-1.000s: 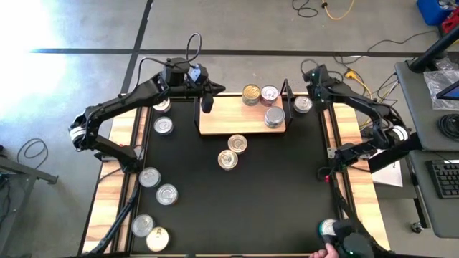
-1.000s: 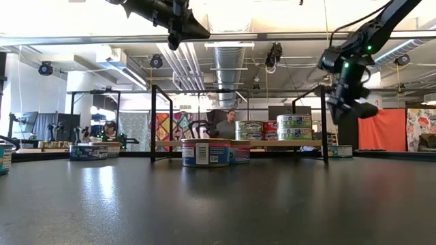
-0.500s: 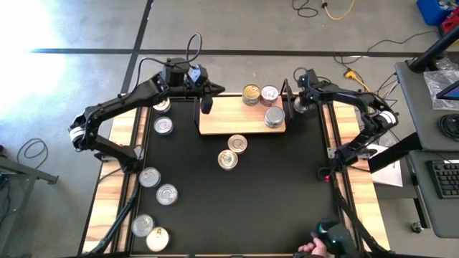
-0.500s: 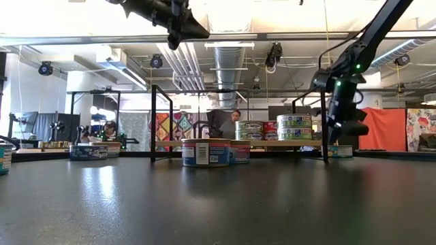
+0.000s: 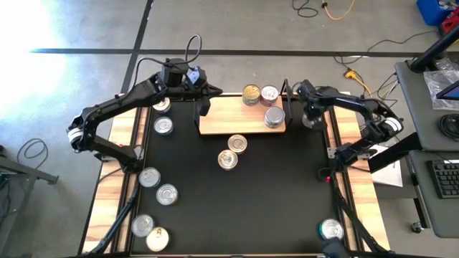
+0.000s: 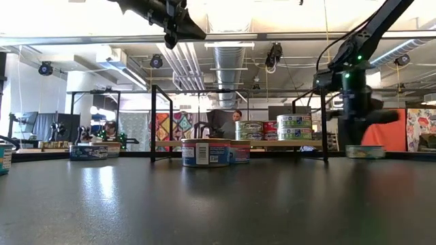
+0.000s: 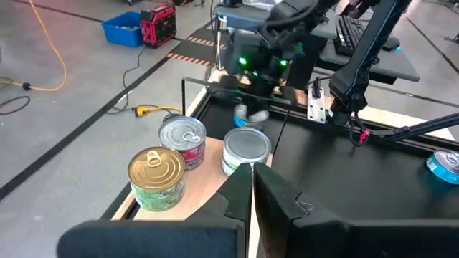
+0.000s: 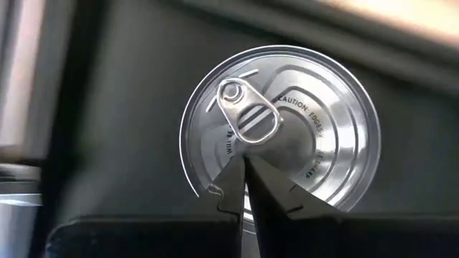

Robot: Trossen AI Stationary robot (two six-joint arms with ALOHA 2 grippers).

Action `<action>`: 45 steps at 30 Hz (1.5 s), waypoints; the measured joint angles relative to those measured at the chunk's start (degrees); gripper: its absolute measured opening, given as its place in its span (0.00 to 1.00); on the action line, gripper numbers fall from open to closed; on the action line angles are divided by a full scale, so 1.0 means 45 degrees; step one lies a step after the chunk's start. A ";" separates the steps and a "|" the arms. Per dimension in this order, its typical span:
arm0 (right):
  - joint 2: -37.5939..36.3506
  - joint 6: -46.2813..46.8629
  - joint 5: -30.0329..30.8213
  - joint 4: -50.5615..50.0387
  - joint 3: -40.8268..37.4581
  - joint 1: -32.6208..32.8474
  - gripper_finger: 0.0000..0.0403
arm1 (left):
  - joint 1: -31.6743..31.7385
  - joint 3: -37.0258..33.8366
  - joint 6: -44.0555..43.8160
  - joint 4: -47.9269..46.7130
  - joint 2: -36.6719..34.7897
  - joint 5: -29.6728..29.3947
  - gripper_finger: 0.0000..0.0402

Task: Stack canned seafood by type on shelf
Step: Put the yellow-blue tuna can on the shelf

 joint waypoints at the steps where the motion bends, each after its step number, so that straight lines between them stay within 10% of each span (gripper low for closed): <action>1: -0.0219 -0.0060 0.0089 -0.0382 -0.0197 0.0143 0.03 | 0.0000 0.0000 -0.0001 0.0000 -0.0059 -0.0003 0.00; 17: -0.5951 0.4753 0.0610 -0.1169 -0.5088 0.4023 0.03 | 0.0063 0.0005 0.1233 0.0119 -0.1818 0.0544 0.00; 33: -0.4362 0.5386 0.0446 -0.2091 -0.4273 0.9408 0.03 | -0.0214 0.0005 -0.0667 0.0054 -0.2703 0.4097 0.00; 45: -0.1450 0.2537 -0.0549 -0.1414 -0.2394 1.2606 0.03 | -0.4548 -0.0233 -0.0673 -0.0605 -0.4128 -0.3526 0.00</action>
